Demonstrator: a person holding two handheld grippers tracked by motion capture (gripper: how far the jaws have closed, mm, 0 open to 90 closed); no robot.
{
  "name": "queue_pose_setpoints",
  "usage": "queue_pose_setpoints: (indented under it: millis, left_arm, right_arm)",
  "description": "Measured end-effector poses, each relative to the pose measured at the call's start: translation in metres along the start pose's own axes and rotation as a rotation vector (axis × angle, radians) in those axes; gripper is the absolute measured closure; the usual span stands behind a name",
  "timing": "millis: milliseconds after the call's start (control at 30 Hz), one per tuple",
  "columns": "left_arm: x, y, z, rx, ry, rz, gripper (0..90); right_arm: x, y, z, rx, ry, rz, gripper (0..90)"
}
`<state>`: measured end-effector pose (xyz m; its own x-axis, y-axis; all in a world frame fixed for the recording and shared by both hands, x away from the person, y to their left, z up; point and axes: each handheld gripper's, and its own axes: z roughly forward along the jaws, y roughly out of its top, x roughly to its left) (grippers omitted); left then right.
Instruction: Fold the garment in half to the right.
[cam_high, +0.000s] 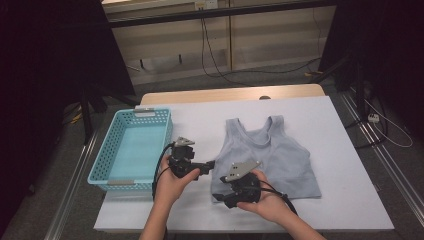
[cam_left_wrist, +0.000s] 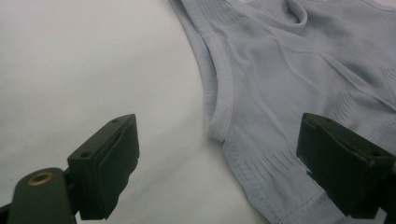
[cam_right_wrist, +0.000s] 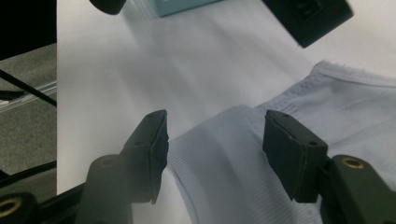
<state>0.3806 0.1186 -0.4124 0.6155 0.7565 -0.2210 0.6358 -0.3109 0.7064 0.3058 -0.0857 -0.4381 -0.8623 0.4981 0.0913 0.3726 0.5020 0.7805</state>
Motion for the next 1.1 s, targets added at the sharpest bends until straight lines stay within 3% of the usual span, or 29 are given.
queue_pose_setpoints:
  millis: [267,767,1000,1100]
  left_arm:
    - [0.001,0.0,-0.001,0.003,0.001,0.002,13.5]
    - [0.001,-0.001,0.001,0.007,0.003,-0.001,13.5]
    - [0.0,-0.001,0.002,0.013,-0.001,0.002,13.5]
    - [-0.001,-0.001,0.002,0.012,-0.011,0.0,13.5]
  right_arm:
    - [0.0,-0.01,0.016,0.071,-0.002,0.004,36.3]
    - [0.0,-0.013,0.016,0.062,0.011,-0.004,33.9]
    - [0.004,-0.013,0.017,0.065,-0.014,-0.024,33.7]
    - [0.006,-0.013,0.018,0.077,-0.036,-0.059,33.8]
